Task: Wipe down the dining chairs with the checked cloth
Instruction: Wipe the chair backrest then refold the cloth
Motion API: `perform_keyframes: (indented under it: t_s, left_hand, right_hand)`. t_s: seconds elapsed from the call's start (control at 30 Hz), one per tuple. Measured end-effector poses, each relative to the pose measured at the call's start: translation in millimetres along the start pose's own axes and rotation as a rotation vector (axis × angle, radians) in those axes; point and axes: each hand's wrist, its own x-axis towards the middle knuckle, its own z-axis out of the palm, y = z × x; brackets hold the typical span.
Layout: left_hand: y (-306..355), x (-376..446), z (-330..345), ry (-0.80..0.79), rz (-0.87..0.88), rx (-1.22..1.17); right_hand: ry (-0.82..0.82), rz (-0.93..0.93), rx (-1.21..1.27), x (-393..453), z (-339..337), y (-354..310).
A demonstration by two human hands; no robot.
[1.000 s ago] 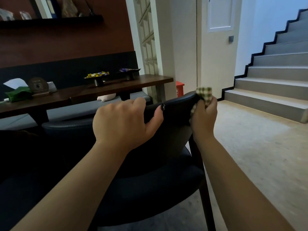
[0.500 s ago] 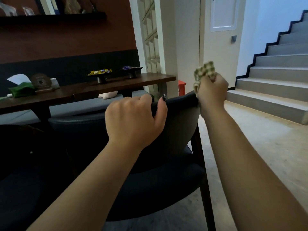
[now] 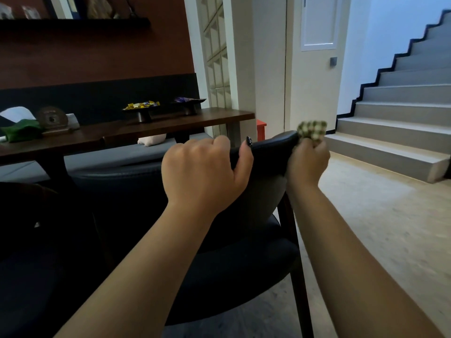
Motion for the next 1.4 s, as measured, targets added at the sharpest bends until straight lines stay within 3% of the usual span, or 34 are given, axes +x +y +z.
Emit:
perform_keyframes:
  t_s: [0.13, 0.2, 0.27, 0.33, 0.43, 0.5, 0.63, 0.7, 0.83, 1.03, 1.27, 1.4]
  left_hand:
    - [-1.3, -1.6, 0.4, -0.007, 0.005, -0.001]
    - [-3.0, -2.1, 0.4, 0.000, 0.022, -0.016]
    - [-3.9, -2.2, 0.0, 0.006, 0.035, -0.021]
    - [-4.3, -1.8, 0.2, 0.012, 0.037, -0.022]
    - [-4.5, -2.1, 0.1, 0.006, 0.032, -0.021]
    - [-4.1, -2.9, -0.1, -0.011, 0.028, -0.023]
    - [-3.8, -2.0, -2.0, -0.044, 0.031, 0.000]
    - [-3.9, -1.7, -2.9, -0.048, 0.039, 0.002]
    - [-3.5, -2.2, -2.6, -0.025, 0.043, -0.006]
    - [-1.9, -2.7, -2.1, -0.049, 0.022, 0.002]
    - [-3.4, -3.3, -0.5, -0.039, 0.019, -0.007]
    - [-3.2, -2.5, 0.6, -0.013, 0.017, 0.008]
  right_hand:
    - [-0.050, -0.215, -0.001, -50.2, -3.9, 9.5]
    - [-0.207, -0.129, 0.086, -52.2, -14.5, 16.3]
    - [-0.378, 0.055, 0.347, -45.0, -30.8, 11.9]
    - [-0.442, 0.180, 0.496, -35.8, -47.0, 10.3]
    - [-0.418, 0.077, 0.154, -33.4, -58.3, 10.7]
    - [-0.396, 0.073, 0.070, -33.2, -60.9, 11.9]
    - [-0.488, 0.434, 0.225, -21.7, -73.9, 4.3]
    - [-0.541, 0.475, 0.196, -21.1, -79.8, 3.7]
    - [-0.305, 0.278, 0.036, -22.0, -81.0, 9.1]
    - [0.140, 0.002, 0.038, -2.4, -67.5, 9.6]
    - [-0.129, -0.135, -0.069, -32.7, -12.7, 16.5]
    - [-0.173, -0.407, -0.085, -63.9, -16.2, 34.0]
